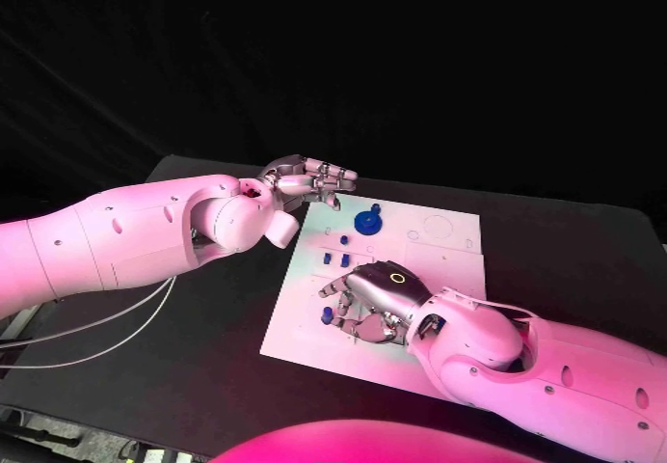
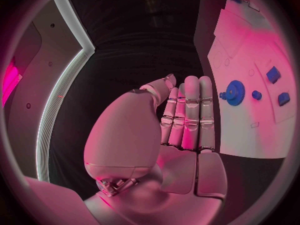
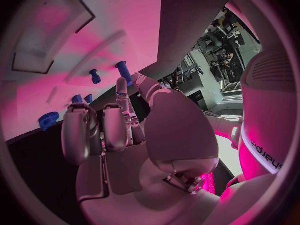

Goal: Assemble the parts on the task board

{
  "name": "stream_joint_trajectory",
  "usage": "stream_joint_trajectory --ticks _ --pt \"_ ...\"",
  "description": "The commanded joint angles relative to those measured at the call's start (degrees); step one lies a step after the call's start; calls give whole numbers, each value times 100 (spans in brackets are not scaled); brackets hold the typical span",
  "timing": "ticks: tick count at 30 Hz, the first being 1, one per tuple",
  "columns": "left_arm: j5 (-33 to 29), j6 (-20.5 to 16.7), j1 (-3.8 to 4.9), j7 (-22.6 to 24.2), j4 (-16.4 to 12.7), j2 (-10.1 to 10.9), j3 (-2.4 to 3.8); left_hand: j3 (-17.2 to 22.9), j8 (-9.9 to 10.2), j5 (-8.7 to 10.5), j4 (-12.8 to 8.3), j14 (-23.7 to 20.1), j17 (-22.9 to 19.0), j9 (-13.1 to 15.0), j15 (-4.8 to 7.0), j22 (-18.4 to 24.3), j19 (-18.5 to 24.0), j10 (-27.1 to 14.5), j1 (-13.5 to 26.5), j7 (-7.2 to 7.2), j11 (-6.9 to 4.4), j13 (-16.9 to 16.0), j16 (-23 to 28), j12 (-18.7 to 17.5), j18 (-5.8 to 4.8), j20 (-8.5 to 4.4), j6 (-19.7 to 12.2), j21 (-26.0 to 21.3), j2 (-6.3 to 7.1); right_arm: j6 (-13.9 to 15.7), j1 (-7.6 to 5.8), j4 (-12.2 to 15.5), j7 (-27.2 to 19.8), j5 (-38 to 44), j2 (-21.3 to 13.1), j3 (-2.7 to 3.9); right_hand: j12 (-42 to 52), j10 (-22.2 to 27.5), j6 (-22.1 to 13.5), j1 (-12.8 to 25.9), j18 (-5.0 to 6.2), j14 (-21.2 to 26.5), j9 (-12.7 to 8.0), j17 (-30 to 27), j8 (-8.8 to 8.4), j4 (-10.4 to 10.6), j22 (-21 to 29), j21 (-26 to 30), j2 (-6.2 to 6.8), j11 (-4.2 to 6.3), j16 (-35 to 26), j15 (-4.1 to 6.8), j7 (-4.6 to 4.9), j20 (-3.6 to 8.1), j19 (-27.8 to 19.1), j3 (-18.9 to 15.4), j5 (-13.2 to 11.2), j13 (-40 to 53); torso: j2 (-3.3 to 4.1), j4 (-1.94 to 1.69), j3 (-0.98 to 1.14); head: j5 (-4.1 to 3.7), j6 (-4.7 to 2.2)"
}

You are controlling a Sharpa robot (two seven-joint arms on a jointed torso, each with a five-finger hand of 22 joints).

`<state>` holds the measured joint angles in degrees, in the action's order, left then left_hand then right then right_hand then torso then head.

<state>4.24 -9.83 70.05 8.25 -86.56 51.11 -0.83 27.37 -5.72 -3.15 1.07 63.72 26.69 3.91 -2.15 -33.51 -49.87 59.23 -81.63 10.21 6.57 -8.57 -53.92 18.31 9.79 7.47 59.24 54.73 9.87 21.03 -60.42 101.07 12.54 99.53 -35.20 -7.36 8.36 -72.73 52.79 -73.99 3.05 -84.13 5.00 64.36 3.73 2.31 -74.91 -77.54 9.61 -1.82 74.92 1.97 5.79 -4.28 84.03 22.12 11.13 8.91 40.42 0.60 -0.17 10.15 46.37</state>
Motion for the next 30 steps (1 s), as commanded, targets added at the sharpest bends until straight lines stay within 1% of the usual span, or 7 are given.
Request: stream_joint_trajectory --ticks 1,8,13,15,17,21,30 --pt "-19 113 4 19 -12 0 2 -22 -23 14 2 -24 -6 0 -8 6 -36 -59 -3 -3 -1 -6 -17 17 74 18 -54 -20 -59 368 -21 149 5 -5 -152 27 43 -42 137 -30 -28 -173 17 19 64 -13 -969 -35 -32 1 26 44 63 45 31 -32 84 28 -4 -1 2 -33 -29" --pt "-19 104 3 27 -5 10 1 -23 -24 14 1 -25 -6 0 -8 7 -36 -62 -4 -4 -1 -6 -18 19 74 18 -54 -21 -60 643 -290 532 -29 -927 -909 73 238 -326 781 -22 -33 -180 128 47 353 8 -980 -32 -73 -78 56 -23 170 3 36 -67 327 213 -11 4 -6 -182 -117" --pt "-19 77 3 55 -1 30 -3 -25 -25 14 2 -25 -7 0 -8 8 -36 -64 -3 -4 -1 -6 -18 21 74 19 -54 -22 -61 553 -476 837 163 -2076 -1748 73 1176 -885 1110 430 -65 -230 300 250 641 246 -1065 -197 36 95 204 102 -30 73 118 -618 436 979 -30 22 -12 -465 -175" --pt "-19 71 2 62 -1 42 -9 -25 -25 14 2 -25 -7 0 -8 8 -36 -64 -3 -4 -1 -6 -18 21 74 19 -54 -22 -61 505 -499 951 275 -2261 -2027 62 3271 -844 1098 518 -87 -278 524 545 849 321 -1124 -305 -26 191 407 176 -181 184 171 -1038 612 3100 -46 38 -10 -609 -180" --pt "-19 64 2 68 -4 53 -16 -26 -26 14 3 -26 -7 1 -9 9 -36 -66 -2 -5 -1 -7 -19 24 74 19 -52 -24 -62 474 -511 1067 410 -2383 -2301 41 4690 -755 1032 578 -114 -299 765 755 1051 428 -1164 -372 -140 249 542 253 -126 148 203 -1345 615 4557 -59 50 -12 -701 -172" --pt "-19 53 1 75 -17 74 -27 -26 -26 14 3 -26 -7 1 -9 9 -36 -66 -2 -5 -1 -7 -19 24 74 19 -52 -24 -62 455 -506 1282 745 -2374 -2804 -22 6113 -835 848 604 -129 -335 1125 1056 1316 580 -1217 -465 -252 218 724 203 -137 173 249 -1762 619 6029 -88 80 -28 -985 -164" --pt "-19 59 -1 78 -15 70 -42 -26 -26 14 3 -26 -7 1 -9 9 -36 -66 -2 -5 -1 -7 -19 24 74 19 -52 -24 -62 440 -321 1541 1438 -1564 -3214 -104 6611 -877 629 600 -154 -377 1511 1397 1576 820 -1280 -583 -256 193 918 184 -151 175 306 -2340 679 6606 -133 126 -39 -1216 -86"
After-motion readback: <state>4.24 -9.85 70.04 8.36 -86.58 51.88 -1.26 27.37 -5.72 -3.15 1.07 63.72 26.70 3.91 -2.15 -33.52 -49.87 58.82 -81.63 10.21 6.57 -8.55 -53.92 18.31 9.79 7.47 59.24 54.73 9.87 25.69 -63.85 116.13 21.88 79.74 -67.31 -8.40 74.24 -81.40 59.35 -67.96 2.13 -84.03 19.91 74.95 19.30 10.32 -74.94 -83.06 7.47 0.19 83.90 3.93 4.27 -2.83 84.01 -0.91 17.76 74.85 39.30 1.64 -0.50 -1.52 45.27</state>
